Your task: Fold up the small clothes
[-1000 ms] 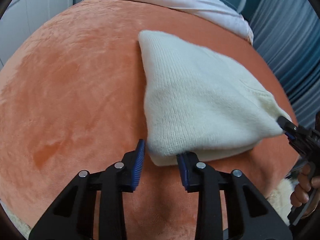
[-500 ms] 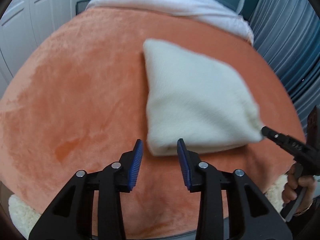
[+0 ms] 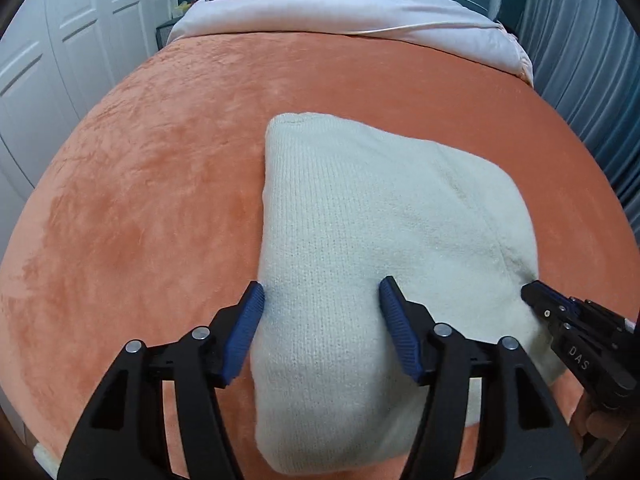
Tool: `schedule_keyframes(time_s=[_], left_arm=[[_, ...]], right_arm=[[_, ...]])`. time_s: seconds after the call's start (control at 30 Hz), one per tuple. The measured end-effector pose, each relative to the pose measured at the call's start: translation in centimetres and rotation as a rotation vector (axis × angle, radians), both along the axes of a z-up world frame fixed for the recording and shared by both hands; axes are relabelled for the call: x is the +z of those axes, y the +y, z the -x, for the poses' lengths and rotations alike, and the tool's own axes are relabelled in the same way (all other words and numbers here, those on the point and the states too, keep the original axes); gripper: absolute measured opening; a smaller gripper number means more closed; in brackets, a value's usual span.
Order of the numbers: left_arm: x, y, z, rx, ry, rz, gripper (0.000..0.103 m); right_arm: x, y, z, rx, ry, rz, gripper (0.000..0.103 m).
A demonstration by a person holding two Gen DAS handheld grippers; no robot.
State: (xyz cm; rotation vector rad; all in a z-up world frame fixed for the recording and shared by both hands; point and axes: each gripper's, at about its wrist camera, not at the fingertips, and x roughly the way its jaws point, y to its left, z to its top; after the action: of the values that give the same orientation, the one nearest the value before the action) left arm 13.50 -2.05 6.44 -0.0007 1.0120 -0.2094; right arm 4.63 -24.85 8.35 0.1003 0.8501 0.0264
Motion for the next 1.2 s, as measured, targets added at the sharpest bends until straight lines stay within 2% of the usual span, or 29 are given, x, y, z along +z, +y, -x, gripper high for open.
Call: schedule_keyframes(time_s=[0.1, 0.17, 0.2, 0.23, 0.33, 0.37, 0.43, 0.53, 0.6, 0.7, 0.73, 0.83, 0.93, 1.03, 1.13, 1.2], left_arm=[[0.0, 0.2, -0.3, 0.005, 0.013, 0.006, 0.059], [0.0, 0.1, -0.1, 0.002, 0.011, 0.005, 0.059], [-0.1, 0.1, -0.1, 0.0, 0.009, 0.002, 0.059], [-0.1, 0.1, -0.2, 0.0, 0.007, 0.001, 0.059], [-0.2, 0.1, -0.2, 0.0, 0.005, 0.0, 0.06], [-0.2, 0.1, -0.3, -0.001, 0.006, -0.002, 0.06], [-0.2, 0.1, -0.2, -0.001, 0.004, -0.007, 0.06], [-0.2, 0.1, -0.2, -0.004, 0.003, -0.013, 0.06], [-0.1, 0.0, -0.1, -0.004, 0.001, -0.016, 0.06], [-0.3, -0.1, -0.3, -0.011, 0.0, -0.022, 0.06], [-0.3, -0.2, -0.3, -0.014, 0.0, -0.025, 0.061], [-0.2, -0.3, -0.2, -0.018, -0.01, -0.045, 0.062], [0.4, -0.3, 0.1, -0.016, -0.016, -0.05, 0.061], [1.5, 0.0, 1.5, -0.016, -0.031, -0.048, 0.06], [2.0, 0.8, 4.0, -0.007, -0.04, -0.061, 0.061], [1.8, 1.3, 6.0, 0.013, -0.04, -0.081, 0.064]], right_arm=[[2.1, -0.1, 0.1, -0.01, -0.017, -0.027, 0.006], [2.7, -0.4, 0.1, -0.027, -0.035, -0.016, 0.018], [2.7, -0.6, 0.0, -0.031, -0.029, -0.028, 0.029], [2.4, -0.9, -0.2, -0.029, -0.017, -0.054, 0.034], [0.9, -0.8, -1.3, -0.019, 0.034, -0.073, 0.036], [0.6, -0.7, -1.4, -0.016, 0.03, -0.062, 0.033], [1.0, -0.5, -1.4, -0.01, 0.008, -0.062, 0.011], [3.1, -0.5, -0.5, -0.009, -0.074, -0.101, 0.009], [3.4, -0.8, -0.3, -0.011, -0.093, -0.106, 0.009], [-0.1, -1.1, -2.1, -0.024, 0.007, -0.062, 0.009], [-1.2, -1.3, -2.3, -0.024, 0.014, -0.061, 0.009], [0.0, -1.8, -1.7, -0.035, -0.001, -0.113, 0.009], [2.1, -2.1, 0.2, -0.038, -0.035, -0.137, 0.01], [3.5, -2.4, 3.5, -0.058, -0.061, -0.113, 0.01], [3.6, -1.8, 6.6, -0.1, -0.056, -0.04, 0.011], [2.9, -1.4, 8.9, -0.127, -0.047, -0.002, 0.016]])
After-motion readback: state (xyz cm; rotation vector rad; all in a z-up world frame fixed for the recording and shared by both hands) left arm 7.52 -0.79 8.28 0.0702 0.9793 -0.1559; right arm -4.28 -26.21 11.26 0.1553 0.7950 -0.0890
